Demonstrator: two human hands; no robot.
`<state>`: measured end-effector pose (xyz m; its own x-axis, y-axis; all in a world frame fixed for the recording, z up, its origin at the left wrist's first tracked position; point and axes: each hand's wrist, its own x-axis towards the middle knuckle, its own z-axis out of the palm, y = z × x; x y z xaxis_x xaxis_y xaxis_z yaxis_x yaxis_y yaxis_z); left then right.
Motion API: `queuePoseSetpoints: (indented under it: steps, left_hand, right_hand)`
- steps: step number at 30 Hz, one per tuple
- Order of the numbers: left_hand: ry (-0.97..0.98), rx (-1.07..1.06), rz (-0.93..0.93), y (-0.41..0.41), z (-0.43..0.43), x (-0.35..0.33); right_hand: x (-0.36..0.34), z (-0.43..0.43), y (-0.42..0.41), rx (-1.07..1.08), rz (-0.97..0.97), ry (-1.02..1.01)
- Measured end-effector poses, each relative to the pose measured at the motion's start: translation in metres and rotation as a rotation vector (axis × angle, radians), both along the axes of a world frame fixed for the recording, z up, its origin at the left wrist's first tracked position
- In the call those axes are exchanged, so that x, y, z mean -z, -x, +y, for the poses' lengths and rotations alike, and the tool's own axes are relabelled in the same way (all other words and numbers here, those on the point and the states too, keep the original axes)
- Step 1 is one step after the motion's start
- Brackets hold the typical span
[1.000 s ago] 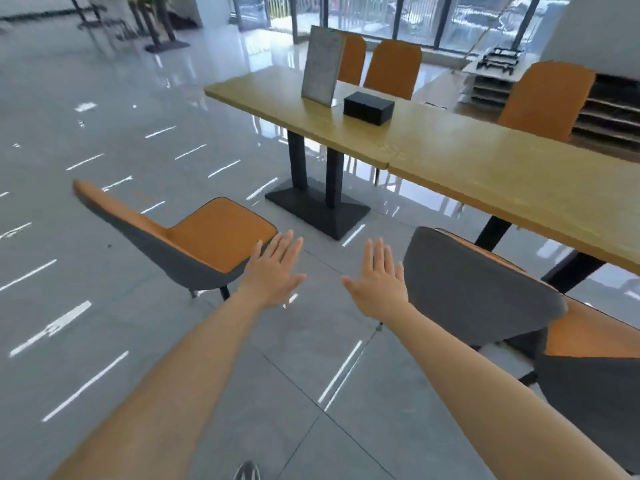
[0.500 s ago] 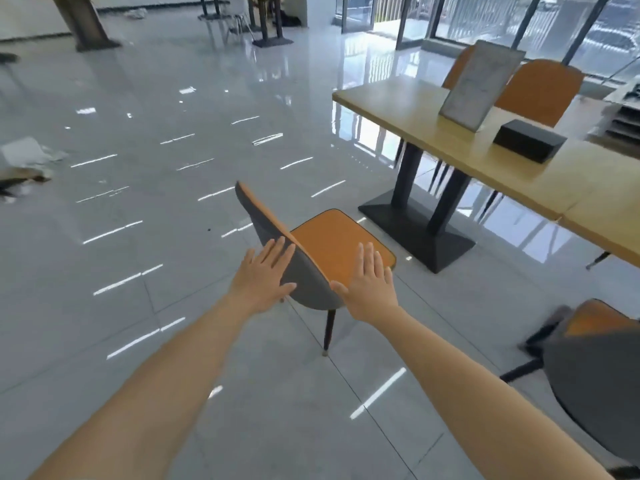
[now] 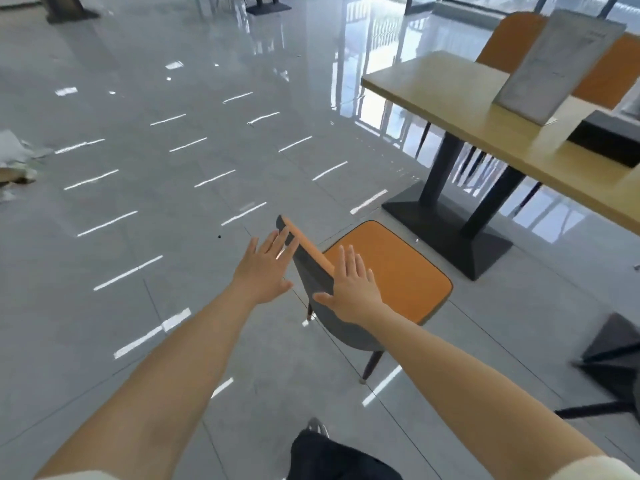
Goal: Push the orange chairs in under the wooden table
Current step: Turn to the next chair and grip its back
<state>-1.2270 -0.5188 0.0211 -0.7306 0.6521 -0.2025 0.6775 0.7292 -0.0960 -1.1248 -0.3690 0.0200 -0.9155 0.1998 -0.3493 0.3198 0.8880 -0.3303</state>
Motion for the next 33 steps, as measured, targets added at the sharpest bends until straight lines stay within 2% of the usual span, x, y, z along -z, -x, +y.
queuePoseSetpoints:
  steps: [6,10,13,19,25,33]
  left_hand:
    - [0.110,0.262,0.019,0.076,0.017,0.012]
    - [0.099,0.432,-0.076,0.113,0.036,0.028]
    - [0.079,0.566,-0.145,0.131,0.050,0.041]
    - [0.039,0.818,-0.136,0.154,0.062,0.048]
    - [-0.039,0.954,-0.118,0.162,0.069,0.056]
    - [-0.126,0.952,-0.111,0.191,0.118,0.061]
  right_hand:
    - [0.017,-0.005,0.042,0.124,-0.090,0.058]
    - [0.031,-0.005,0.056,0.241,-0.128,0.047]
    - [0.041,-0.011,0.058,0.350,-0.138,-0.023]
    - [0.041,-0.029,0.051,0.527,-0.079,-0.226]
    - [0.043,-0.033,0.046,0.604,-0.012,-0.363]
    - [0.048,0.016,0.074,0.601,0.013,-0.413]
